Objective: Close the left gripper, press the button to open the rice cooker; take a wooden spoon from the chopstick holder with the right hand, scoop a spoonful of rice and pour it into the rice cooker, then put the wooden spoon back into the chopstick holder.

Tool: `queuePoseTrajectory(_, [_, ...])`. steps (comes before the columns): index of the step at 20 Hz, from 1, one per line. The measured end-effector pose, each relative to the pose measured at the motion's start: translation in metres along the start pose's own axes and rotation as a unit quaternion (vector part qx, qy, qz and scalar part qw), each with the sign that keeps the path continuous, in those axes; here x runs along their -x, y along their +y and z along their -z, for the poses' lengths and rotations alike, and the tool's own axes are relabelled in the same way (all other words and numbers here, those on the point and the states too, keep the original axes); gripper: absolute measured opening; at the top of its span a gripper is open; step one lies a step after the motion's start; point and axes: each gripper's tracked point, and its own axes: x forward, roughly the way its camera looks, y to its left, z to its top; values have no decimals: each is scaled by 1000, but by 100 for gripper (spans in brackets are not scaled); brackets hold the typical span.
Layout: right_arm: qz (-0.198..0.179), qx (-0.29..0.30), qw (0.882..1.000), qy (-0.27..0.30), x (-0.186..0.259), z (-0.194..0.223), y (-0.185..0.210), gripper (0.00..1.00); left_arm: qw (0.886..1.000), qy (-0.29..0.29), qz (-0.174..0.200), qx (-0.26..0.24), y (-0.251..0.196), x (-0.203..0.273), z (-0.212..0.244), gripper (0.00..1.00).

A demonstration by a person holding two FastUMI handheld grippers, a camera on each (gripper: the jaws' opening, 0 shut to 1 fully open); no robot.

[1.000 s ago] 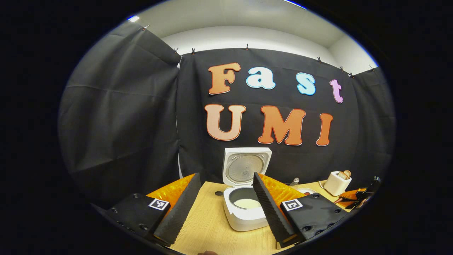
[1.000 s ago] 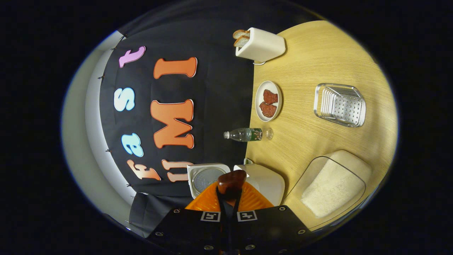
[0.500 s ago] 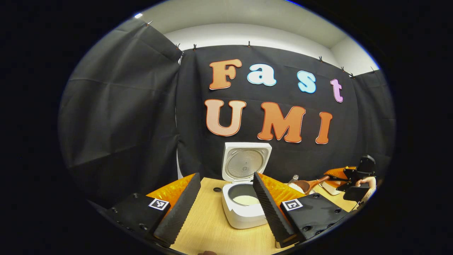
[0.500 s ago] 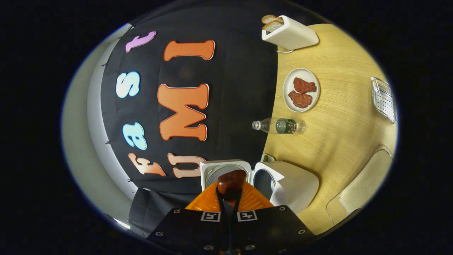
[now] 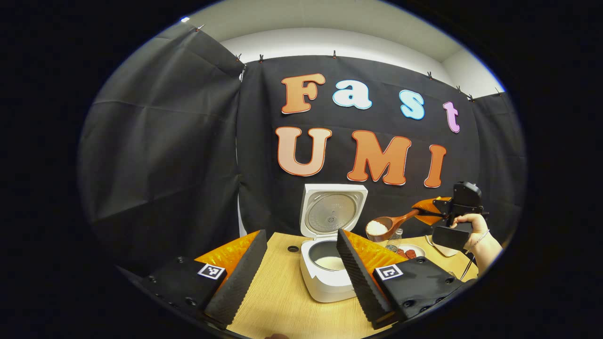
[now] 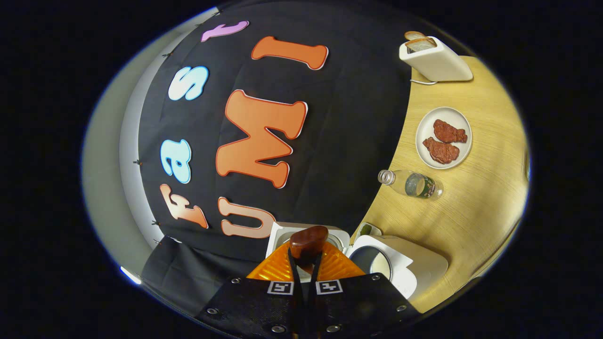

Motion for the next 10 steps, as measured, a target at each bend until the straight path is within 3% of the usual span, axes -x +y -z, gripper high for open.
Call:
queuePoseTrajectory(4, [-6,65,998,-11,-14,3,19,2,1000,2,-1,-2,2,-5,1,100])
queuePoseTrajectory(10, [-4,108,994,-14,-31,13,21,3,1000,1,4,-8,-1,-9,0,100])
